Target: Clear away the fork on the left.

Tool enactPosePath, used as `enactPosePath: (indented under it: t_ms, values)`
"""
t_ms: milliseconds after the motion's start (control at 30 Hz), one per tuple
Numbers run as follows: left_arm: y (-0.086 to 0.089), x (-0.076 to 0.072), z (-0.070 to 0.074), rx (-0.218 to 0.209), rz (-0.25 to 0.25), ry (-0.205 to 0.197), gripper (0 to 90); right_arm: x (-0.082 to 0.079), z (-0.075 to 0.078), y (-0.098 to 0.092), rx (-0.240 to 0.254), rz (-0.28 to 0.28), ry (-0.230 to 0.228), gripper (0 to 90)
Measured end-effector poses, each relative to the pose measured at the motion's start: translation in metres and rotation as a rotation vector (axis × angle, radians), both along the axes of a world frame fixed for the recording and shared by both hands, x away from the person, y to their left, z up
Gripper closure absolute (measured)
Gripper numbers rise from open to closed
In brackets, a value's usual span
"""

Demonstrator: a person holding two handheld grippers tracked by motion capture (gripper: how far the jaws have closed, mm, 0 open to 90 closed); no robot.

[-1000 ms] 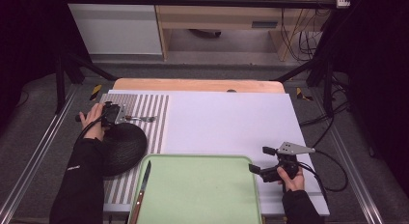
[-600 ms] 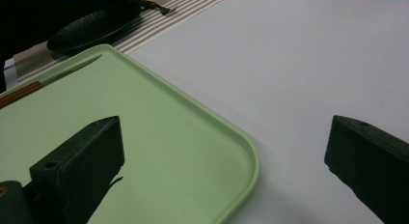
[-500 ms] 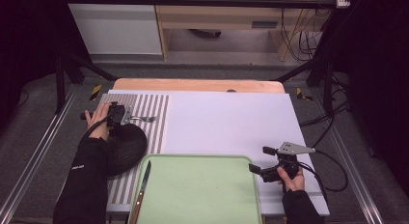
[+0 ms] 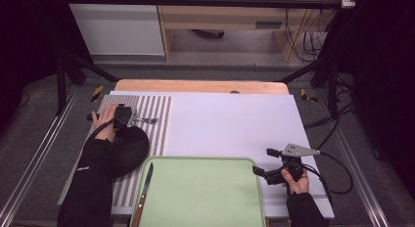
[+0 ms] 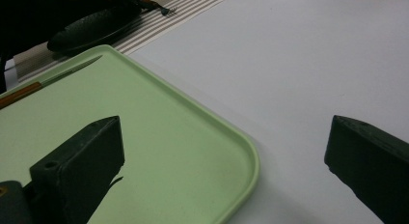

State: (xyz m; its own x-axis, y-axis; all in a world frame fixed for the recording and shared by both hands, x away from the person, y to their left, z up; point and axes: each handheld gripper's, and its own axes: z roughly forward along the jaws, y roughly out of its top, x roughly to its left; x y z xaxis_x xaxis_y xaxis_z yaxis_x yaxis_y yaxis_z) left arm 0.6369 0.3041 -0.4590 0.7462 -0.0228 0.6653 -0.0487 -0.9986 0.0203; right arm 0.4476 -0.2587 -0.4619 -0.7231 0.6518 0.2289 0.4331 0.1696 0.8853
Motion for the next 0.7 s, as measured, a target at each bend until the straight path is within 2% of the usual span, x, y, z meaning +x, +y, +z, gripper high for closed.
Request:
enactPosePath:
  t_ms: [167, 267, 433, 600, 700]
  values:
    - [-0.0006, 0.0018, -0.0009, -0.005, -0.010, 0.015, 59.1, 0.0001, 0.0000, 0.0000, -0.001, 0.001, 0.000, 0.9]
    - [-0.0025, 0.0027, -0.0011, 0.019, -0.022, 0.028, 61.5, 0.0001, 0.0001, -0.0002, -0.001, 0.001, 0.000, 0.9]
    - [-0.0016, 0.0025, -0.0017, 0.018, -0.030, 0.048, 66.6, 0.0002, -0.0002, 0.0000, -0.002, 0.001, 0.000, 0.9]
    - [0.0023, 0.0028, -0.0020, -0.022, -0.024, 0.066, 72.6, 0.0000, -0.0002, 0.0001, -0.001, 0.002, 0.001, 0.9]
    - [0.0028, 0.0021, -0.0023, -0.021, -0.026, 0.062, 73.9, 0.0000, -0.0002, 0.0001, -0.003, 0.001, 0.002, 0.9]
